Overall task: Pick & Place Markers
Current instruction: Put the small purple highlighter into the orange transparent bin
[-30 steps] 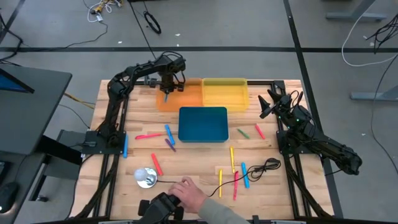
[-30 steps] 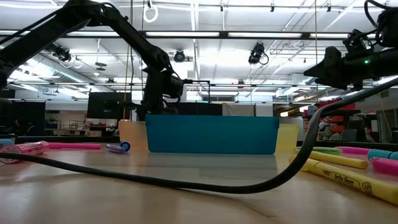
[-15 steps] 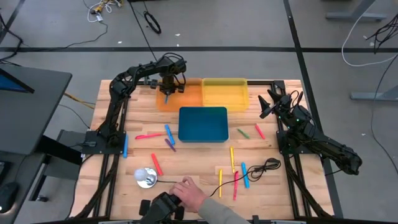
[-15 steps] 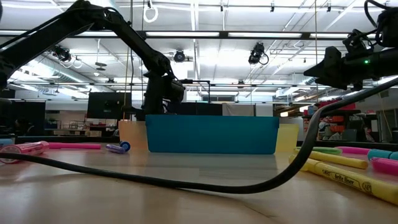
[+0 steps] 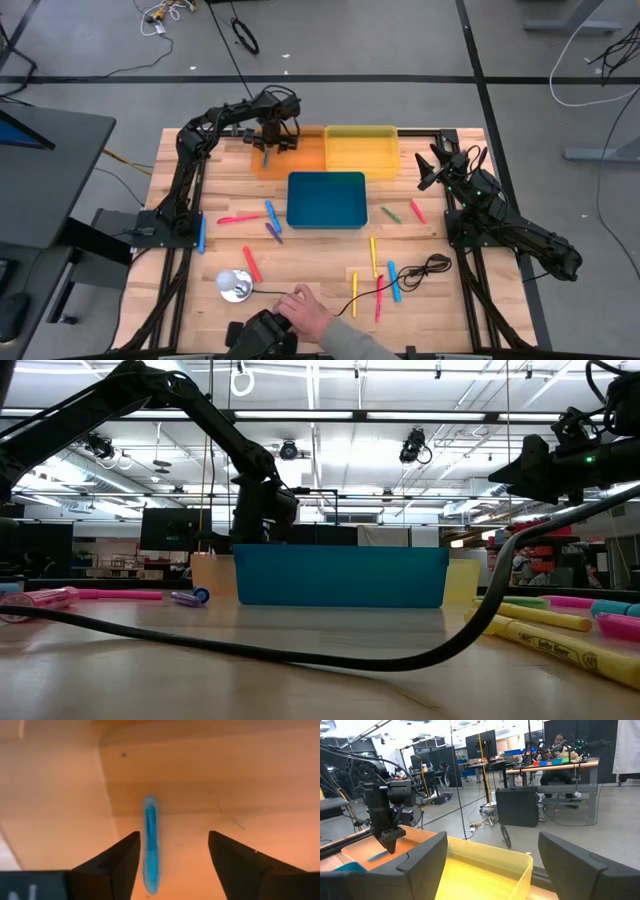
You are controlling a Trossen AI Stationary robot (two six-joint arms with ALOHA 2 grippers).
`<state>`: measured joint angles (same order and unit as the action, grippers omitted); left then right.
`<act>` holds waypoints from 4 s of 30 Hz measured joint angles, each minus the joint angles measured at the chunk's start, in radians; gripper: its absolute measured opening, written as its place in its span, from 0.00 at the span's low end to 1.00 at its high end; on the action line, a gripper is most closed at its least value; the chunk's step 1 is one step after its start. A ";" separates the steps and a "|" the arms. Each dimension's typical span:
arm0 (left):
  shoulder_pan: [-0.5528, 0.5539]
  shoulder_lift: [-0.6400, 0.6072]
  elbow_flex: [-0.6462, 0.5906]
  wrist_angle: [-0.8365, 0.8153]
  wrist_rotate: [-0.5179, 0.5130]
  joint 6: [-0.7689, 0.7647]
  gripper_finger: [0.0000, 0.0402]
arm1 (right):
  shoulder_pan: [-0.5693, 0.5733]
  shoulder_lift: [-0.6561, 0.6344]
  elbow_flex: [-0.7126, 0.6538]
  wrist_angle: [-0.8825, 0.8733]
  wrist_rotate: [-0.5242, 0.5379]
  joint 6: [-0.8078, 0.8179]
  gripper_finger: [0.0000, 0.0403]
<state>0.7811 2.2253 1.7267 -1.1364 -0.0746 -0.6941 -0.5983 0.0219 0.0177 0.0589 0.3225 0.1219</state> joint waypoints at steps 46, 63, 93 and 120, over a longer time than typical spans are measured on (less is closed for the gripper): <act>-0.056 -0.305 0.001 0.008 -0.003 0.309 0.69 | 0.000 0.000 0.000 0.000 0.000 0.000 0.78; -0.198 -0.466 0.001 -0.095 0.027 0.475 0.69 | 0.000 0.000 0.000 0.000 0.000 0.000 0.78; -0.486 -0.650 0.001 -0.280 0.125 0.605 0.69 | 0.000 0.000 0.000 0.000 0.000 0.000 0.78; -0.722 -0.652 0.001 -0.434 0.078 1.296 0.69 | 0.000 0.000 0.000 0.000 0.000 0.000 0.78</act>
<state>0.0595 1.5738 1.7279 -1.5707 0.0037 0.6020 -0.5985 0.0221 0.0177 0.0589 0.3225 0.1219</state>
